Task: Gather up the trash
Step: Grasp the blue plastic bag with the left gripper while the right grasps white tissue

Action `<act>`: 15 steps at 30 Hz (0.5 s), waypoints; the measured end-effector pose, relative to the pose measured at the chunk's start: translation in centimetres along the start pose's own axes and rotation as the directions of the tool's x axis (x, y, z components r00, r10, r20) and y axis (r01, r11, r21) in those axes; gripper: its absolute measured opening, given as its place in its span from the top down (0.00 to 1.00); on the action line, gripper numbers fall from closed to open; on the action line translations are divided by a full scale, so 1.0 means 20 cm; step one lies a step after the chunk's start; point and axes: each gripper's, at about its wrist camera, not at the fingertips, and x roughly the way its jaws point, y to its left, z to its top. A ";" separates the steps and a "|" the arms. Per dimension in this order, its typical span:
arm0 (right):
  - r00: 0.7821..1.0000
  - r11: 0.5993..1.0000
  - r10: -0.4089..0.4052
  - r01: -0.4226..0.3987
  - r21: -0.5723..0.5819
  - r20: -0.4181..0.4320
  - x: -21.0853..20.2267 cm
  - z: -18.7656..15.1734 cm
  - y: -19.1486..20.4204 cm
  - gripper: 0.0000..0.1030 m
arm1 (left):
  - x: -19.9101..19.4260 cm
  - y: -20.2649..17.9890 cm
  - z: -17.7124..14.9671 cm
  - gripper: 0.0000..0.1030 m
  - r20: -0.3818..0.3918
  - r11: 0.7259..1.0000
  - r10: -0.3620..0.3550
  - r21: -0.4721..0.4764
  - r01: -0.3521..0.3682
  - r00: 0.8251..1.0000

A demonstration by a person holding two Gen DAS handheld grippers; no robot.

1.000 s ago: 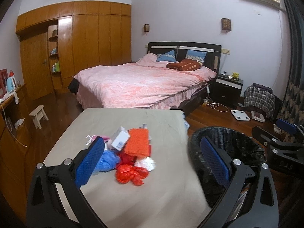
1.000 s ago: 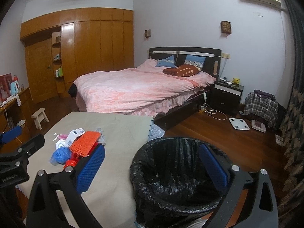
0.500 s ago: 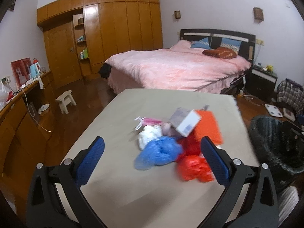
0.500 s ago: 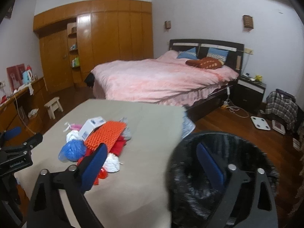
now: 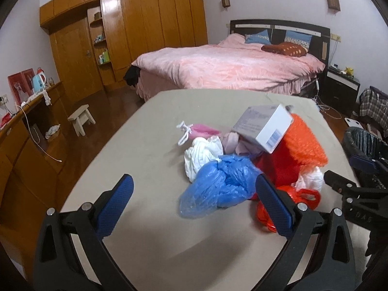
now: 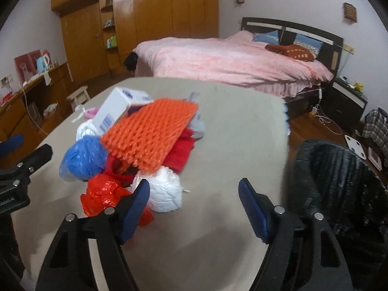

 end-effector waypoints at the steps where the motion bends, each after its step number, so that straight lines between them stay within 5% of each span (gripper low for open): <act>1: 1.000 1.000 0.007 -0.008 -0.006 -0.009 0.02 0.00 0.01 0.28 | 0.03 0.00 -0.01 0.07 -0.009 1.000 -0.004 0.000 0.004 1.000; 7: 0.997 0.999 0.039 -0.041 -0.020 -0.060 0.13 -0.01 0.05 0.28 | 0.15 -0.02 -0.03 0.12 -0.047 1.000 -0.030 -0.005 0.030 0.998; 11: 0.993 0.997 0.076 -0.078 -0.022 -0.085 0.16 0.00 0.06 0.29 | 0.24 -0.02 -0.03 0.29 -0.089 0.996 -0.089 -0.026 0.087 0.992; 15: 0.976 0.982 0.183 -0.186 -0.017 -0.118 0.18 0.01 0.09 0.64 | 0.28 -0.03 -0.04 0.50 -0.105 0.987 -0.158 -0.051 0.153 0.982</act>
